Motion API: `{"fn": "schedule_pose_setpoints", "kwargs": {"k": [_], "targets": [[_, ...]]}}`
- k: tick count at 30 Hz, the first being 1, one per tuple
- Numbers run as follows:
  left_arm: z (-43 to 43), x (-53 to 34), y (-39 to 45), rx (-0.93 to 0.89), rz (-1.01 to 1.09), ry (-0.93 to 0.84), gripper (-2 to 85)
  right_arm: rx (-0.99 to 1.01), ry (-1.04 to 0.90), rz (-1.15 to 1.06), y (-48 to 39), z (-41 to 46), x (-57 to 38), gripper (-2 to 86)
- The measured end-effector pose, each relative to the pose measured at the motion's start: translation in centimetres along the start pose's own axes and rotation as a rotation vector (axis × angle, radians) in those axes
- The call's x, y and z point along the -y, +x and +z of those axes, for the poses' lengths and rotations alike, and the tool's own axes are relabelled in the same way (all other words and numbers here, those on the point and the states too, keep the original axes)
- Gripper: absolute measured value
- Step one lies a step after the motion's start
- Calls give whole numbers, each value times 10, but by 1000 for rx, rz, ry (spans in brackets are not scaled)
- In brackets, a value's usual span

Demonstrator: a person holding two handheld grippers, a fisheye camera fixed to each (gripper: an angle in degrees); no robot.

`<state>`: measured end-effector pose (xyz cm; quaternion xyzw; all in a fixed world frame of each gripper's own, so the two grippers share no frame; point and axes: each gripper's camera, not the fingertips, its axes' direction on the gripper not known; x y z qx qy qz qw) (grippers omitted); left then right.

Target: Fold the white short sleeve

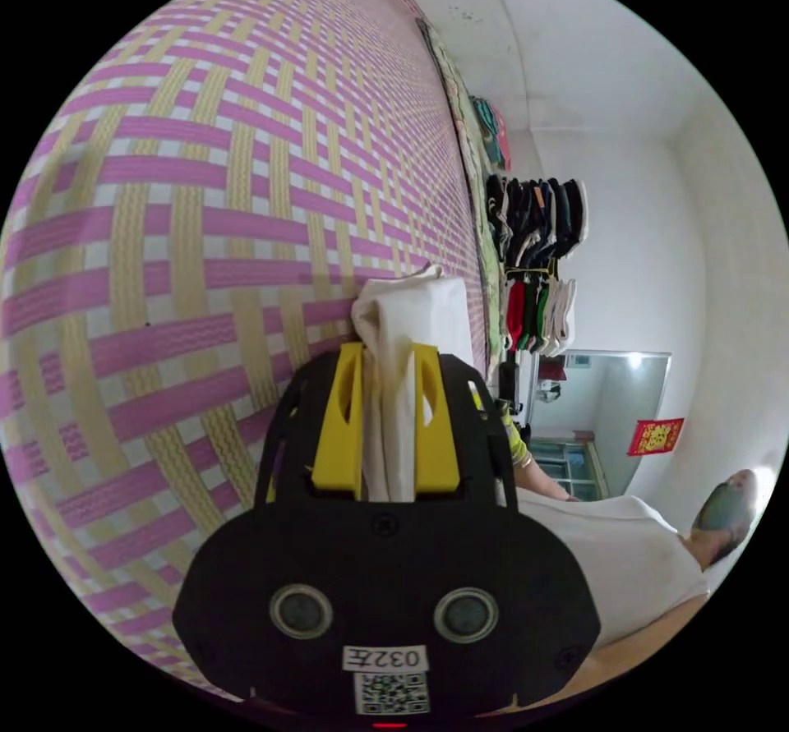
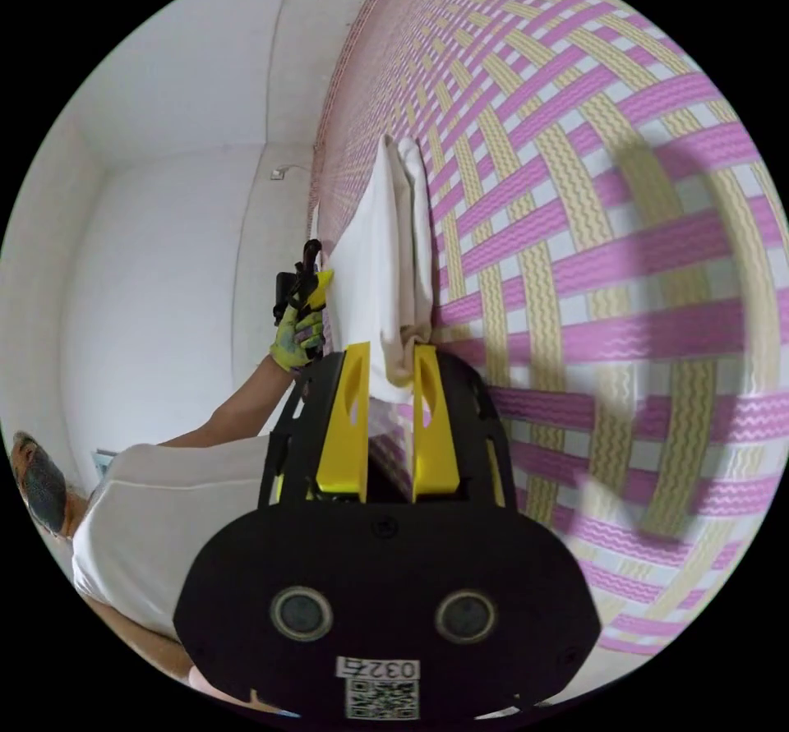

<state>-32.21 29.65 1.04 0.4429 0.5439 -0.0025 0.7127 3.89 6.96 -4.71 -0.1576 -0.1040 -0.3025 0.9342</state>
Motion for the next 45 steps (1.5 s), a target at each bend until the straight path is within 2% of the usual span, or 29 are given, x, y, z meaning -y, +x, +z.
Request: {"fn": "schedule_pose_setpoints", "kwargs": {"k": [7,16,24,27,34,39,45], "targets": [[12,2,35,-126,34,19,30,-108,147,53,-31,-19,-57,47],[110,11,151,-329,121,-274,24,-66,469,175,-56,-93,-256,44],[254,33,343,-390,280,-652,22,-47,851,308,-58,-173,-434,42],[302,34,419,-375,347,-739,21,-39,947,319,-52,-204,-481,42],[400,33,569,-406,351,-823,20,-27,1107,321,-22,-296,-567,42],[466,37,682,-436,339,-889,20,-119,1180,315,-20,-389,-619,41],[465,79,807,-537,417,-869,20,-239,1174,234,-46,-500,-630,41]]}}
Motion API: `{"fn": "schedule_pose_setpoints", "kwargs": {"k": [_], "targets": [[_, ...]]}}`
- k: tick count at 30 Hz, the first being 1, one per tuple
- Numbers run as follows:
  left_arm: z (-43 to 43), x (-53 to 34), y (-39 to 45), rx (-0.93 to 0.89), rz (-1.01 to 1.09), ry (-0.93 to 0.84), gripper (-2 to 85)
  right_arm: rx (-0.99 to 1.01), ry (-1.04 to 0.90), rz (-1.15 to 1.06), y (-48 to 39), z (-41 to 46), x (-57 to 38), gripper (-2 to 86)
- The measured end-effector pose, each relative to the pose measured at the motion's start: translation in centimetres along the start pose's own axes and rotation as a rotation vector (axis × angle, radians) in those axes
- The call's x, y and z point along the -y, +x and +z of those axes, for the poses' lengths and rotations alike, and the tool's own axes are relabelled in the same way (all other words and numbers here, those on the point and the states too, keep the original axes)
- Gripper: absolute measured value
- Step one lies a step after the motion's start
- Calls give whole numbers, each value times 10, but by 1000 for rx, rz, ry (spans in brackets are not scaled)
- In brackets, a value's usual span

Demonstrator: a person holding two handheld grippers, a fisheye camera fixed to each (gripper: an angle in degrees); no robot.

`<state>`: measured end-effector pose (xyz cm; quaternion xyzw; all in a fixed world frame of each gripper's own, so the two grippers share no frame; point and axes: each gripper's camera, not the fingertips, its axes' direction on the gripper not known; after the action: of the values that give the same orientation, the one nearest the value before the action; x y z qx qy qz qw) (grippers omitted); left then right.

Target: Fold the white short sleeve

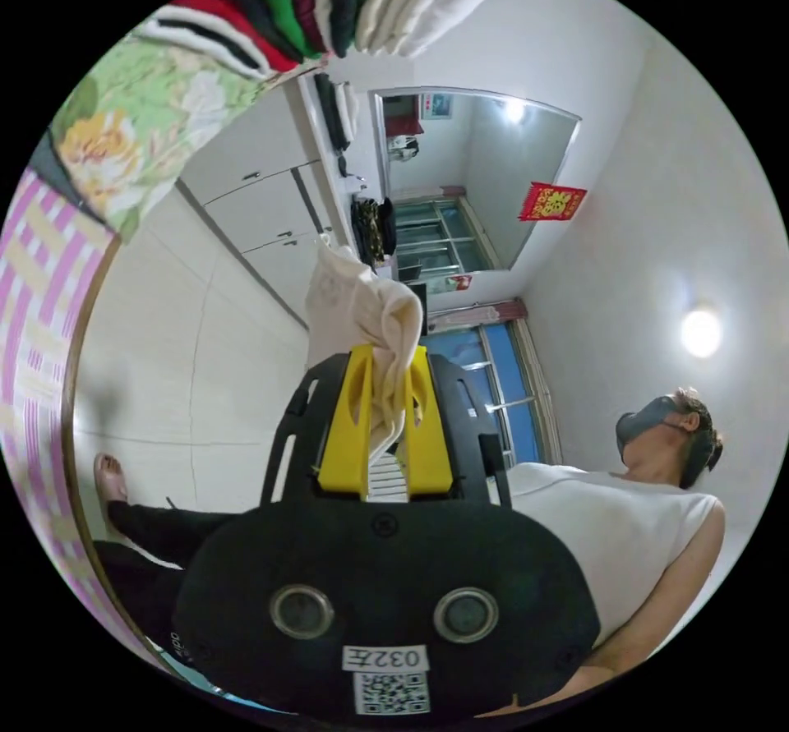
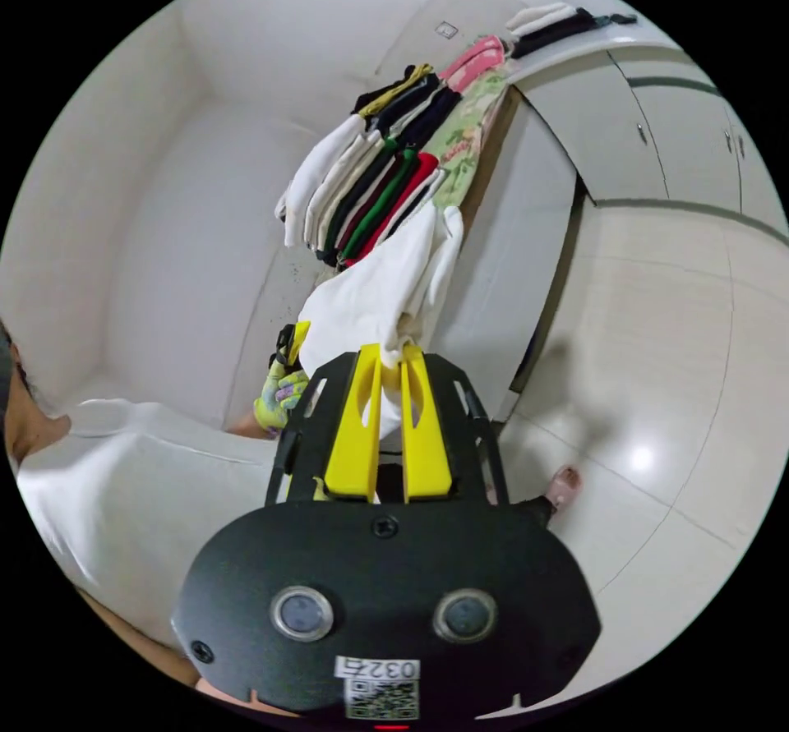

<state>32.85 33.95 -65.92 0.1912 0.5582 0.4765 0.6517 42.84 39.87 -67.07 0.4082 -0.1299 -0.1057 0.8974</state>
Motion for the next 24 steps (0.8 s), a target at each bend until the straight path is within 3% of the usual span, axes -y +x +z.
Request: {"fn": "schedule_pose_setpoints", "kwargs": {"k": [7,15,20,24], "targets": [[-88,80,135,8,141,90,20,48,-30,-227,-54,7,143,40],[-267,196,361,-18,409,199,21,211,-44,-551,-169,64,352,42],[-390,284,485,-38,403,253,21,373,-40,-647,-241,105,491,42],[-492,364,515,12,223,315,23,431,-108,-491,-233,190,619,46]]}}
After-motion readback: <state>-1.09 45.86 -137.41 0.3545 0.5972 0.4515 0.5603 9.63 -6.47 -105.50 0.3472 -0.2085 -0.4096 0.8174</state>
